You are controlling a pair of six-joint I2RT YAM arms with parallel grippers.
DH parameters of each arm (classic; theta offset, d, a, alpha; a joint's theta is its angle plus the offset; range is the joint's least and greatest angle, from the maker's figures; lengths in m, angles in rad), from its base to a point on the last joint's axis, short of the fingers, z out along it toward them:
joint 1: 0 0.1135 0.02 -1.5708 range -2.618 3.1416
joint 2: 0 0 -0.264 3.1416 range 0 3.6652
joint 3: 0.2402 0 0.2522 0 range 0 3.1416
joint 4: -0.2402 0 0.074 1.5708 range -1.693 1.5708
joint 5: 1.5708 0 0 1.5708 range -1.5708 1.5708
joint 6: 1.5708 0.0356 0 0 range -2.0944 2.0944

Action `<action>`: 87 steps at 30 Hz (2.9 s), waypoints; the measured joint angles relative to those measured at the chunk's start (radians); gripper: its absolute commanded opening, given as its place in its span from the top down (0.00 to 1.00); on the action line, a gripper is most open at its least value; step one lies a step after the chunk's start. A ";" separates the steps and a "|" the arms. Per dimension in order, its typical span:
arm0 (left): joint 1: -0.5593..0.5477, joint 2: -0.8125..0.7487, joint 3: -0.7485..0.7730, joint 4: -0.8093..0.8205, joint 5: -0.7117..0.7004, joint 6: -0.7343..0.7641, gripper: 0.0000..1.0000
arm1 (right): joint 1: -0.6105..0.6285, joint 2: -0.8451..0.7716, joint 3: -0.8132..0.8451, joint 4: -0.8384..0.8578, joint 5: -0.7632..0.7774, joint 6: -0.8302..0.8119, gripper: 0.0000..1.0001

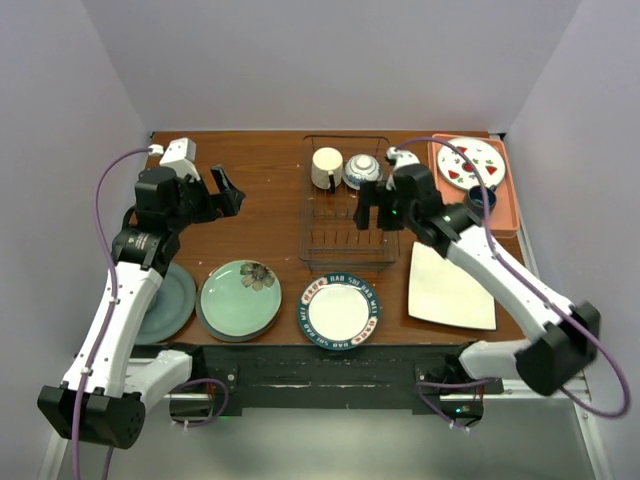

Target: Load the mixed dishes into the dish rack

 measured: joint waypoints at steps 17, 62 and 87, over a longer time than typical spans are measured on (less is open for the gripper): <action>0.000 -0.008 -0.201 -0.012 0.069 0.043 0.00 | 0.001 -0.481 -0.516 -0.175 -0.232 0.175 0.33; -0.006 -0.276 -0.589 0.148 0.354 -0.178 0.01 | 0.025 -0.636 -0.903 0.133 -0.352 0.407 1.00; -0.023 -0.290 -0.619 0.195 0.432 -0.218 0.07 | 0.027 -0.856 -0.784 -0.142 -0.326 0.439 1.00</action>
